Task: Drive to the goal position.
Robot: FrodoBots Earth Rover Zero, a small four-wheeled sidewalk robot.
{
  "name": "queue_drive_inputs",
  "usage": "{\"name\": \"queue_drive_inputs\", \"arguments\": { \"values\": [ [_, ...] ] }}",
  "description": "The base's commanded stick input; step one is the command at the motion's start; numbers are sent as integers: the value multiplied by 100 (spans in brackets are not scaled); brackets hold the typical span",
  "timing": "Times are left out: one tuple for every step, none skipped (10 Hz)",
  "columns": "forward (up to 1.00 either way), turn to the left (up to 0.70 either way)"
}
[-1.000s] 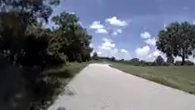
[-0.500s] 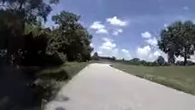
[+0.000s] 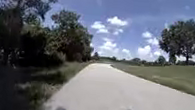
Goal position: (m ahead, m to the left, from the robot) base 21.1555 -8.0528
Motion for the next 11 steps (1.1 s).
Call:
{"name": "queue_drive_inputs", "arguments": {
  "values": [
    [70,0],
    [70,0],
    [70,0],
    [70,0],
    [70,0],
    [70,0],
    [70,0],
    [70,0],
    [70,0],
    [70,0],
    [70,0]
  ]
}}
